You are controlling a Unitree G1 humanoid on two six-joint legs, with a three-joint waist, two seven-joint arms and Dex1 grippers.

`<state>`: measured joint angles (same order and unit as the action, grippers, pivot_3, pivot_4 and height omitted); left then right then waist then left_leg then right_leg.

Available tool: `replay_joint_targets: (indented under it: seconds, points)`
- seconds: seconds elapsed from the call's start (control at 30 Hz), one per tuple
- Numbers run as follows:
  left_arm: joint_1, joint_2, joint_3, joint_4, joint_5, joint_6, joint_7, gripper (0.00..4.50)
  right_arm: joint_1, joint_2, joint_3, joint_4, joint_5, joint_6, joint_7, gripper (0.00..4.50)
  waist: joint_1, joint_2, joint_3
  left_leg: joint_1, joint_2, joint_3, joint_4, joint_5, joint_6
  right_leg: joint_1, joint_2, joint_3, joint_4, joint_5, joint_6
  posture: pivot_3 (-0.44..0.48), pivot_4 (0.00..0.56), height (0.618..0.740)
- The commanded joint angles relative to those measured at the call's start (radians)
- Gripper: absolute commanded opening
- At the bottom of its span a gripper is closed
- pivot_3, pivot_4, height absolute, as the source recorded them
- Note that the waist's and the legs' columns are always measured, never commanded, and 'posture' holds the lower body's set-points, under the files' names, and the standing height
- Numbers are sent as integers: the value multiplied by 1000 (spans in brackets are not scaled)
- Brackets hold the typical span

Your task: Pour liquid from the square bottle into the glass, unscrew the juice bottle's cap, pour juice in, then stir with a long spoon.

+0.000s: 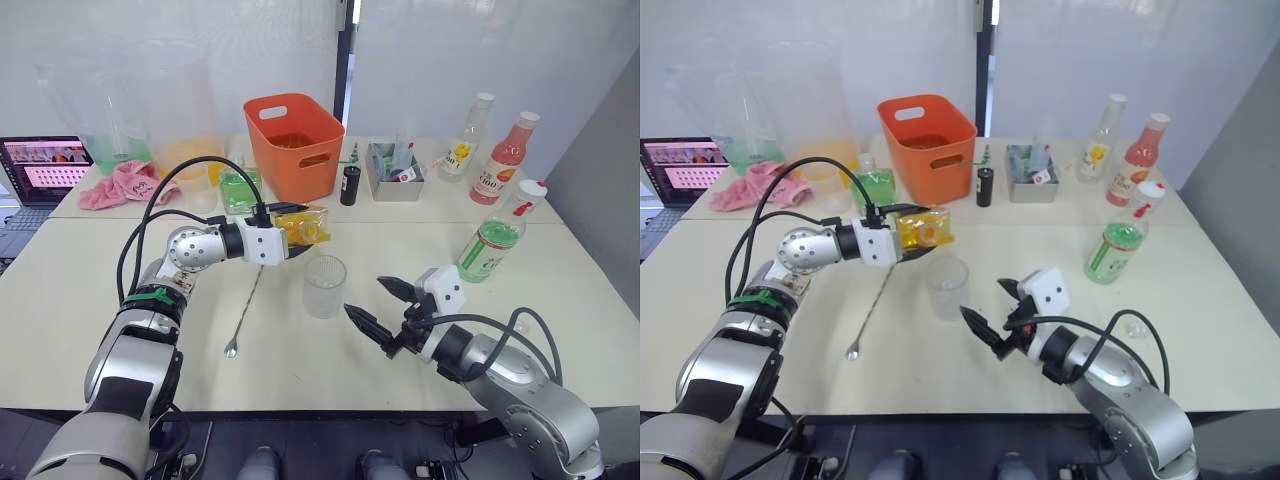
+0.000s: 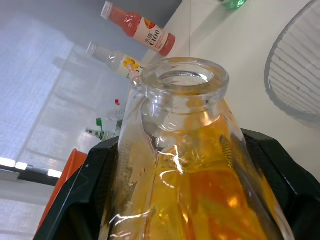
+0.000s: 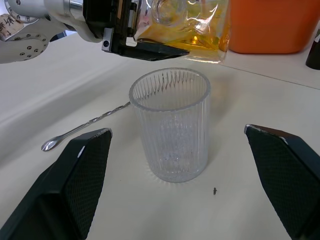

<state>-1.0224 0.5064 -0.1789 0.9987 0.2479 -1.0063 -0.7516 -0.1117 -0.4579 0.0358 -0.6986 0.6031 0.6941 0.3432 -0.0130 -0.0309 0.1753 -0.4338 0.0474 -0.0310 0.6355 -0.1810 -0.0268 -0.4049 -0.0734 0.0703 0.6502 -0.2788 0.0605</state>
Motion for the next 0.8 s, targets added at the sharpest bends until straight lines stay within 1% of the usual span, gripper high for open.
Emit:
replay_joint_targets:
  seconds: [0.03,0.57,0.8]
  points:
    - [-67,8,20,-38,3,-61,92,2853,-9,5,-20,-41,11,0,-5,4500,0,0,0,0,0,0,0,0,0,0,0,0,0,0,0,0,150,739]
    - [-79,29,-42,-51,242,-171,380,2853,-30,5,-32,-52,33,22,-15,4500,0,0,0,0,-2,-1,3,0,0,-1,-1,0,7,0,0,0,150,739]
    - [-105,58,-79,-48,378,-182,549,2853,-40,14,-34,-50,37,26,-18,4500,0,0,0,0,-2,-1,3,0,0,-1,-1,0,7,0,0,0,150,739]
